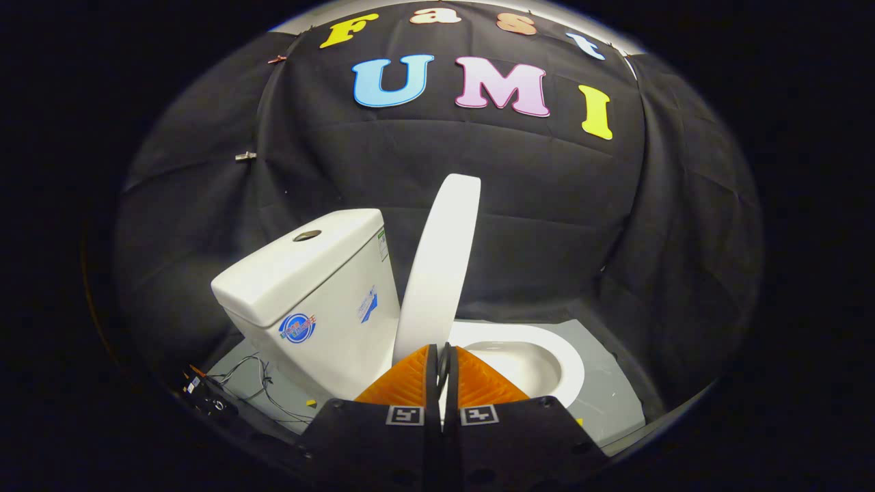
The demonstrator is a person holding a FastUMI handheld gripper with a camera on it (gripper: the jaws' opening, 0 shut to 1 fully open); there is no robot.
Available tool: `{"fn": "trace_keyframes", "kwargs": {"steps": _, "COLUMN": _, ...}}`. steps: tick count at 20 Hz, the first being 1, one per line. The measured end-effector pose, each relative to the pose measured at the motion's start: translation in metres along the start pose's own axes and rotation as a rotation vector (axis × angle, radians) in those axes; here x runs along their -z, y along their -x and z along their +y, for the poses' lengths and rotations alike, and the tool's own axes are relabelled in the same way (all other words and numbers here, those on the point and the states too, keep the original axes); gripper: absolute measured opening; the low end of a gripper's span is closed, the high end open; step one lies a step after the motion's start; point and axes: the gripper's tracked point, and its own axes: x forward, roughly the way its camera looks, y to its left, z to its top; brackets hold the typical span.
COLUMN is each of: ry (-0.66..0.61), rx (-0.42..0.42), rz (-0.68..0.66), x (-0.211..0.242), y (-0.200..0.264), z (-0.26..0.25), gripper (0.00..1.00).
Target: Open the toilet lid.
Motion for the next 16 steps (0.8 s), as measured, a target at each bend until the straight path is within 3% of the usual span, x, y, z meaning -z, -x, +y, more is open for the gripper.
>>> {"fn": "trace_keyframes", "kwargs": {"steps": 5, "ry": 0.072, "rx": -0.028, "rz": -0.016, "x": -0.004, "y": -0.001, "z": 0.026, "gripper": 0.05}}
{"fn": "trace_keyframes", "kwargs": {"steps": 16, "ry": 0.106, "rx": -0.085, "rz": -0.025, "x": -0.002, "y": -0.006, "z": 0.065, "gripper": 0.05}}
